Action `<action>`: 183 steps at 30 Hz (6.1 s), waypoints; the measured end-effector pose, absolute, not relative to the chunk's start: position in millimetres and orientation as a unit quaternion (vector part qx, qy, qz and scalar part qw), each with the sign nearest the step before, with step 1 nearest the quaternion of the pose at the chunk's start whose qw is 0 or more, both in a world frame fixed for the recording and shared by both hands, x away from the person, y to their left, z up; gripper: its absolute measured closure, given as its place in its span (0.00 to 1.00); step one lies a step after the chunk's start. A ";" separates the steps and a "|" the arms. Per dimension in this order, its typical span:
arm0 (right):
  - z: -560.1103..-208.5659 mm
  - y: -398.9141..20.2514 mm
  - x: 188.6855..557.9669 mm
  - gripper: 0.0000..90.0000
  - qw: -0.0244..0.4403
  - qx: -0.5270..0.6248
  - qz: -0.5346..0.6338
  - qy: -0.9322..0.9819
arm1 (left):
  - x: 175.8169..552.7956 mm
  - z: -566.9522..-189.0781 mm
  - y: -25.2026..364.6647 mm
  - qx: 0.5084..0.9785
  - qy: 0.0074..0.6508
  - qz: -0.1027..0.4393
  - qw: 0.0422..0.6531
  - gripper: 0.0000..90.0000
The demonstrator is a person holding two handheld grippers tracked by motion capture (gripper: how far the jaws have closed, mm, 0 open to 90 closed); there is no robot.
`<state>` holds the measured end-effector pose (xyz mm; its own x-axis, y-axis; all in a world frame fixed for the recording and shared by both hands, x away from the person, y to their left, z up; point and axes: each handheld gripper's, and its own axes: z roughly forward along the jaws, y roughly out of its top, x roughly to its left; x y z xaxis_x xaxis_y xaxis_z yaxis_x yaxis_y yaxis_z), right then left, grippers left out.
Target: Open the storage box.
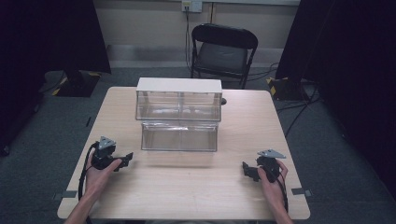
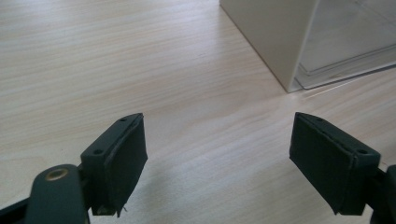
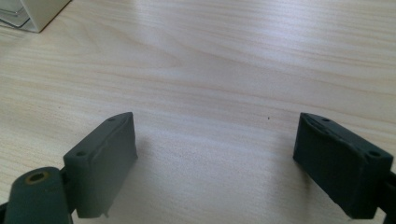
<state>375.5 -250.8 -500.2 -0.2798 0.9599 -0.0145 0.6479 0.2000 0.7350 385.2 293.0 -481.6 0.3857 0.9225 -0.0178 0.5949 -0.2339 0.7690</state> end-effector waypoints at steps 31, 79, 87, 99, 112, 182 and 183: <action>-500.2 -250.8 375.5 0.14 0.246 0.547 0.317 0.734 | 368.4 -459.5 269.7 0.761 0.429 0.203 0.442 0.18; -500.2 -250.8 376.0 0.13 0.246 0.548 0.316 0.734 | 392.2 -468.3 243.6 0.770 0.415 0.189 0.447 0.18; -500.2 -250.9 376.0 0.13 0.246 0.548 0.315 0.735 | 391.0 -468.4 241.3 0.770 0.404 0.186 0.458 0.18; -500.2 -250.9 376.0 0.13 0.246 0.548 0.316 0.735 | 388.3 -465.1 239.9 0.768 0.397 0.183 0.468 0.18; -500.2 -251.0 376.0 0.13 0.246 0.548 0.315 0.735 | 389.6 -465.0 239.7 0.761 0.406 0.180 0.473 0.18; -500.3 -251.0 376.8 0.12 0.246 0.547 0.316 0.736 | 385.0 -448.0 234.9 0.762 0.396 0.182 0.479 0.17; -500.4 -251.1 376.8 0.12 0.246 0.546 0.316 0.736 | 385.2 -448.0 235.2 0.762 0.396 0.182 0.478 0.17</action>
<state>376.8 -251.1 -500.4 -0.2819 0.9593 -0.0170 0.6489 0.2037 0.7330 385.2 235.2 -448.0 0.6199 0.7781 -0.1013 0.4295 -0.2284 0.8737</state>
